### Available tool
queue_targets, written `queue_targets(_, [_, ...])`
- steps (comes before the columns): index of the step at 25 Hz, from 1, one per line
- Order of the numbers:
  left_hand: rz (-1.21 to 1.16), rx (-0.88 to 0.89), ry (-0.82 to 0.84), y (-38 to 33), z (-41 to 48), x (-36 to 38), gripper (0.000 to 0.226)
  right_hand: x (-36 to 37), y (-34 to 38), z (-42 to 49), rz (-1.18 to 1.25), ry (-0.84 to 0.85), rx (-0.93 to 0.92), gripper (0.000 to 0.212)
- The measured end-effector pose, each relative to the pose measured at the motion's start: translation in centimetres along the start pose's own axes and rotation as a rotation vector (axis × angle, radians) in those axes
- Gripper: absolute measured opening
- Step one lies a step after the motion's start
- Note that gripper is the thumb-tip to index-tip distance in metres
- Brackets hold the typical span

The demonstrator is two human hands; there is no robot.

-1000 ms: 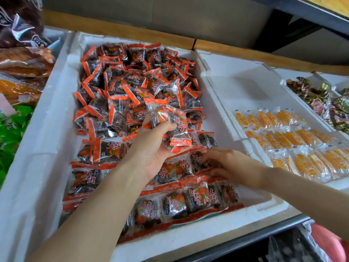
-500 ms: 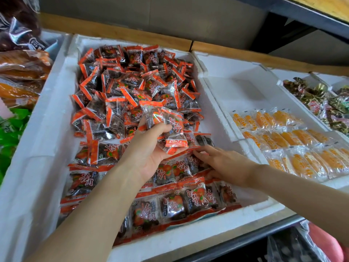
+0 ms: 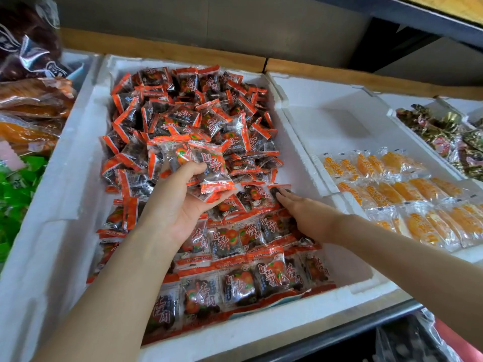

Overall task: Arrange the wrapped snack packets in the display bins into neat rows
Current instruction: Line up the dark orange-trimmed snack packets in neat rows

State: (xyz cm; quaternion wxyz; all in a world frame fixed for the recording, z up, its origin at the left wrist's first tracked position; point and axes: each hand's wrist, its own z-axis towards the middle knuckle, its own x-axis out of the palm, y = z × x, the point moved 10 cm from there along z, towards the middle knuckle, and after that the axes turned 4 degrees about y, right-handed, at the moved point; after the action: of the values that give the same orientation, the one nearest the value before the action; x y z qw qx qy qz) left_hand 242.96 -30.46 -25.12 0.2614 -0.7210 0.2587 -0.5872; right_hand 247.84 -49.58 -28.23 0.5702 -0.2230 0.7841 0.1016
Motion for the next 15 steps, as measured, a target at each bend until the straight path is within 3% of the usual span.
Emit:
queue_targets(3, [0.003, 0.009, -0.015, -0.2, -0.1, 0.0, 0.015, -0.3, 0.1, 0.2, 0.039, -0.002, 0.008, 0.072])
queue_targets(5, [0.013, 0.012, -0.022, -0.2, -0.1, -0.1, 0.012, -2.0, 0.4, 0.2, 0.089, -0.113, 0.008, 0.076])
queue_targets(7, [0.012, 0.024, -0.028, -0.4, 0.0, -0.4, 0.011, -3.4, 1.6, 0.6, 0.154, -0.202, -0.078, 0.074])
queue_targets(9, [0.004, 0.033, -0.024, -0.7, 0.2, -0.6, 0.014, -3.2, 3.1, 1.7, 0.189, -0.175, -0.187, 0.062])
queue_targets(15, [0.013, 0.039, -0.027, -0.8, 0.2, -0.9, 0.013, -3.1, 3.0, 3.9, -0.026, -0.176, -0.122, 0.052])
